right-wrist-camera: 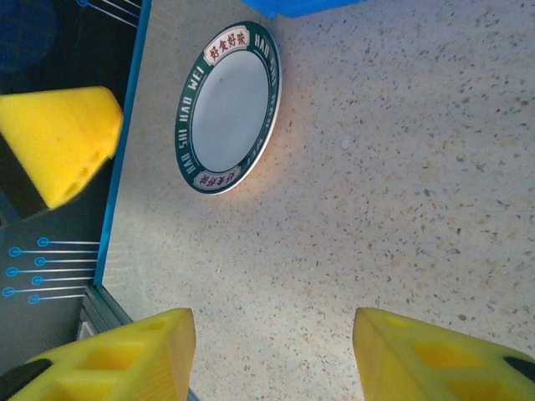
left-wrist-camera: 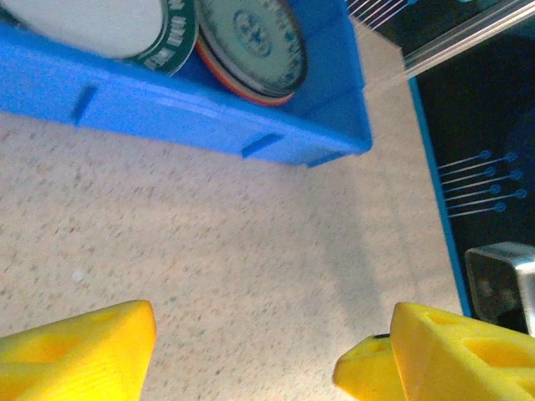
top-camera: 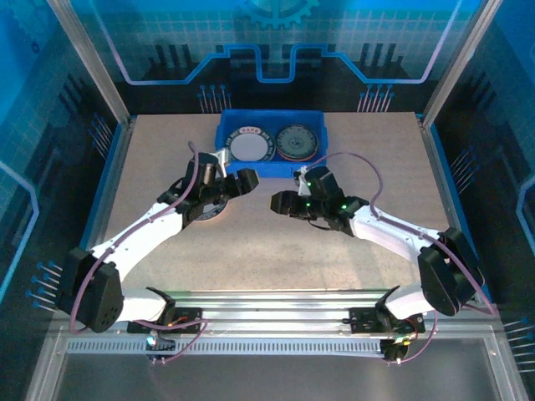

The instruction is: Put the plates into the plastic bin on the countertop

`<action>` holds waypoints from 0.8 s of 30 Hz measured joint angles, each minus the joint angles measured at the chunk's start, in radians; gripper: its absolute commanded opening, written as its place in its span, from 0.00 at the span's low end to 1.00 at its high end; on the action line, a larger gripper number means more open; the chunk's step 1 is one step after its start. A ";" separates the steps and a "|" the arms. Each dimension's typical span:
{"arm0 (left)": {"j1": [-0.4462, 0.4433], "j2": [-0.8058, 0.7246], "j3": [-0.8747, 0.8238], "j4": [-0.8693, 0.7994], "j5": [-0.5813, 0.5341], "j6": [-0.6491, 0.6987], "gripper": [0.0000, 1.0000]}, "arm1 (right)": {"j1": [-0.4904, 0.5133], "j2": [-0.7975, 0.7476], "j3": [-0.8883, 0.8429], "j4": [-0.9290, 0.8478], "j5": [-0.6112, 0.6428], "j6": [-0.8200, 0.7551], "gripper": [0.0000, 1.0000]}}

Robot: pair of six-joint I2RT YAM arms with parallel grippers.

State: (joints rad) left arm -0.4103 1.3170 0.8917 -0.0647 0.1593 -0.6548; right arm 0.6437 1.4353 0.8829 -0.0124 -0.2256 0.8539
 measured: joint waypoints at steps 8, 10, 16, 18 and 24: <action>0.000 -0.062 -0.121 0.001 0.001 -0.035 0.95 | 0.053 0.077 0.000 0.083 0.036 0.034 0.57; 0.000 -0.098 -0.143 -0.010 -0.006 -0.039 0.95 | 0.064 0.112 0.000 0.112 0.035 0.047 0.59; 0.003 -0.203 -0.189 -0.040 -0.018 -0.054 0.98 | 0.109 0.271 0.081 0.158 0.031 0.074 0.57; 0.008 -0.234 -0.208 -0.049 -0.017 -0.062 0.98 | 0.122 0.327 0.118 0.187 0.024 0.093 0.52; 0.049 -0.380 -0.330 -0.082 -0.016 -0.127 0.96 | 0.129 0.473 0.218 0.236 0.005 0.147 0.46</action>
State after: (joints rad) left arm -0.3611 0.9371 0.5617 -0.1467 0.1429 -0.7818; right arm 0.7731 1.9079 1.1007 0.2234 -0.2207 1.0012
